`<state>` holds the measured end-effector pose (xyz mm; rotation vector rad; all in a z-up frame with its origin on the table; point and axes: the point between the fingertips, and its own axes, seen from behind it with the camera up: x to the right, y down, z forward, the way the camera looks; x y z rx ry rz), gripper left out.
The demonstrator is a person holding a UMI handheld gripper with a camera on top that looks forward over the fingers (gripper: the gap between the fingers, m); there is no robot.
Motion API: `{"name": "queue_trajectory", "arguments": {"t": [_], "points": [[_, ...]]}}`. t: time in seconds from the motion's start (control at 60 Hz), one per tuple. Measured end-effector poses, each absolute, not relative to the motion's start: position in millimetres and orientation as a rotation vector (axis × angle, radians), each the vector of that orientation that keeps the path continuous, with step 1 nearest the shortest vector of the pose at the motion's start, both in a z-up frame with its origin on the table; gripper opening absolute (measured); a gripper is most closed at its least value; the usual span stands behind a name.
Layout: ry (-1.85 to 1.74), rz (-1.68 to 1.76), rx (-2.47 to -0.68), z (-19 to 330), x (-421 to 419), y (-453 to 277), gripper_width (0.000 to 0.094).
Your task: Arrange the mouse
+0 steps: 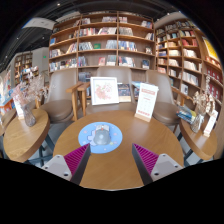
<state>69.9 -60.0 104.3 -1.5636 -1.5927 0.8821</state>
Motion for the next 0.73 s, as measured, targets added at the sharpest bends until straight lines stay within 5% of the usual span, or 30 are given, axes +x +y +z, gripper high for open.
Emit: {"name": "queue_trajectory", "arguments": {"t": [0.317, 0.733], "points": [[-1.582, 0.872, -1.550, 127, 206, -35, 0.0852], [-1.591, 0.901, -1.545, 126, 262, -21, 0.0852]]}}
